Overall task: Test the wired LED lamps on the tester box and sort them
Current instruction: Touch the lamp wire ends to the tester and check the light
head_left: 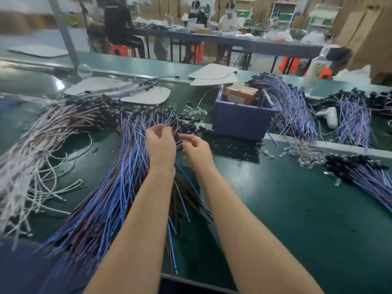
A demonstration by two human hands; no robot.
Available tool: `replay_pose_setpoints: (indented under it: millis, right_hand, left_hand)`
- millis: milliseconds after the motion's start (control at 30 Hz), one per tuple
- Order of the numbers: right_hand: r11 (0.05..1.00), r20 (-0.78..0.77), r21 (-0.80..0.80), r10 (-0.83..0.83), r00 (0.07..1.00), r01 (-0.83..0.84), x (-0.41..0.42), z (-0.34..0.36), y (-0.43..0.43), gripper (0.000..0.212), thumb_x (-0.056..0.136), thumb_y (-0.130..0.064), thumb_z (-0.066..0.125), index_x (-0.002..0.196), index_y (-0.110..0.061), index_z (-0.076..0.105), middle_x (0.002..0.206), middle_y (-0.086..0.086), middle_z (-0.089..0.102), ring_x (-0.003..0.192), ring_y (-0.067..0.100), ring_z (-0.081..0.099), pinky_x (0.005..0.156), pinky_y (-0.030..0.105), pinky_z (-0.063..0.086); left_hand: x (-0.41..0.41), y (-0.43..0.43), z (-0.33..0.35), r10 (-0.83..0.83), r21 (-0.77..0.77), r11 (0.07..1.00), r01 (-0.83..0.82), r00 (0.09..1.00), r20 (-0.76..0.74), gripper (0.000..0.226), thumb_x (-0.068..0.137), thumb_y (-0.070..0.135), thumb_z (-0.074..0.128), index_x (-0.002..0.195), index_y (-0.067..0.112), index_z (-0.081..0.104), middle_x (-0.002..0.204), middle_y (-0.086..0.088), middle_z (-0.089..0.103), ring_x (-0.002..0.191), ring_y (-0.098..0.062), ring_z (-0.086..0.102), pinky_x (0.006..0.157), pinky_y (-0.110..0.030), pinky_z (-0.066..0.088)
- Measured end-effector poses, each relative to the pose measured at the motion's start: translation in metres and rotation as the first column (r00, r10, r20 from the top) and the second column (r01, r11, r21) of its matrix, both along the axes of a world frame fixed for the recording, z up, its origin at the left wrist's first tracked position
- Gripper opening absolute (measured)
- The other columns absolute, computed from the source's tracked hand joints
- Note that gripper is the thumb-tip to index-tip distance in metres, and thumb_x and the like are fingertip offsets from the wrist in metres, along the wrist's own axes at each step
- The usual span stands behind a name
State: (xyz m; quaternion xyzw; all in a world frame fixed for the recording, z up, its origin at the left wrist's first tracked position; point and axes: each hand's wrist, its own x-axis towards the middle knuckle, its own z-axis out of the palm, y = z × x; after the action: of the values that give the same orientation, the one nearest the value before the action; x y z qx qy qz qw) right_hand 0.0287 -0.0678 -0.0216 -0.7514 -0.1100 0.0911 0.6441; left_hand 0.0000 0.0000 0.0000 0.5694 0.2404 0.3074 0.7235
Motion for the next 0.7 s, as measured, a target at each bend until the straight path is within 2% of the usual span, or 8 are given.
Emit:
replay_pose_setpoints:
  millis: [67,133,200,267,333,433,567,700]
  right_hand:
    - [1.0,-0.046,0.014,0.018,0.999,-0.017,0.008,0.0,0.02,0.035,0.089,-0.004,0.042,0.115,-0.014,0.063,0.085,0.001,0.066,0.069,0.015,0.054,0.069,0.032,0.049]
    - [0.998,-0.109,0.055,0.043,0.993,-0.037,0.016,-0.002,0.037,0.035,0.087,-0.004,0.044,0.117,-0.011,0.062,0.091,0.003,0.068,0.069,0.011,0.058,0.062,0.024,0.052]
    - [0.998,-0.135,0.06,0.032,0.99,-0.024,0.023,-0.003,0.046,0.035,0.087,-0.004,0.046,0.116,-0.009,0.065,0.094,0.01,0.07,0.075,0.016,0.063,0.067,0.03,0.055]
    - [0.98,-0.201,0.189,-0.021,0.979,0.059,0.027,0.0,0.046,0.03,0.088,0.0,0.045,0.107,-0.005,0.067,0.084,0.018,0.068,0.061,0.017,0.059,0.055,0.026,0.05]
    - [0.9,-0.309,0.396,-0.056,0.95,0.182,0.031,0.003,0.042,0.018,0.092,-0.002,0.046,0.097,-0.001,0.063,0.066,0.007,0.06,0.046,0.01,0.047,0.043,0.02,0.038]
    - [0.745,-0.36,0.636,0.057,0.931,0.2,0.039,0.012,0.025,0.019,0.098,-0.012,0.044,0.082,-0.006,0.051,0.045,-0.005,0.047,0.039,0.009,0.032,0.045,0.025,0.021]
    - [0.797,-0.193,0.602,0.089,0.977,0.047,0.032,0.029,-0.033,0.024,0.102,-0.019,0.038,0.091,-0.013,0.059,0.046,-0.006,0.047,0.037,0.005,0.03,0.04,0.018,0.022]
    - [0.834,-0.012,0.546,0.098,0.995,-0.076,0.011,0.03,-0.102,0.026,0.1,-0.016,0.041,0.1,-0.017,0.067,0.067,-0.003,0.061,0.06,0.009,0.051,0.058,0.018,0.043]
  left_hand:
    - [0.007,0.009,0.001,0.032,-0.018,0.999,-0.032,0.999,-0.027,0.008,0.095,0.01,0.043,0.103,0.011,0.046,0.083,0.001,0.048,0.071,-0.012,0.046,0.058,-0.021,0.038]
    - [0.013,0.016,0.002,0.037,-0.075,0.996,-0.041,0.998,-0.053,0.008,0.094,0.011,0.044,0.101,0.01,0.046,0.078,0.002,0.046,0.065,-0.009,0.044,0.053,-0.02,0.036]
    - [0.015,0.019,0.001,0.026,-0.078,0.996,-0.032,0.997,-0.076,0.005,0.093,0.011,0.045,0.097,0.01,0.046,0.073,0.003,0.044,0.06,-0.008,0.042,0.047,-0.016,0.036]
    - [0.013,0.018,0.004,0.005,-0.056,0.998,-0.01,0.996,-0.087,0.001,0.092,0.011,0.044,0.092,0.011,0.046,0.07,0.003,0.044,0.056,-0.007,0.04,0.038,-0.012,0.034]
    - [0.015,0.017,0.003,-0.024,0.004,1.0,0.025,0.994,-0.106,0.005,0.093,0.012,0.044,0.092,0.01,0.048,0.072,0.001,0.049,0.055,-0.009,0.043,0.036,-0.013,0.034]
    - [0.017,0.009,0.003,-0.12,0.094,0.986,0.138,0.977,-0.178,0.016,0.095,0.022,0.045,0.105,0.009,0.049,0.075,-0.003,0.055,0.051,-0.01,0.045,0.043,-0.021,0.033]
    - [0.017,-0.011,0.01,-0.255,0.062,0.959,0.278,0.935,-0.249,0.023,0.099,0.031,0.042,0.11,0.011,0.04,0.059,-0.004,0.06,0.032,-0.005,0.05,0.034,-0.013,0.035]
    - [0.01,-0.035,0.014,-0.475,-0.022,0.871,0.491,0.829,-0.297,0.024,0.1,0.041,0.037,0.104,0.018,0.041,0.059,-0.007,0.07,0.05,-0.013,0.067,0.041,-0.019,0.048]
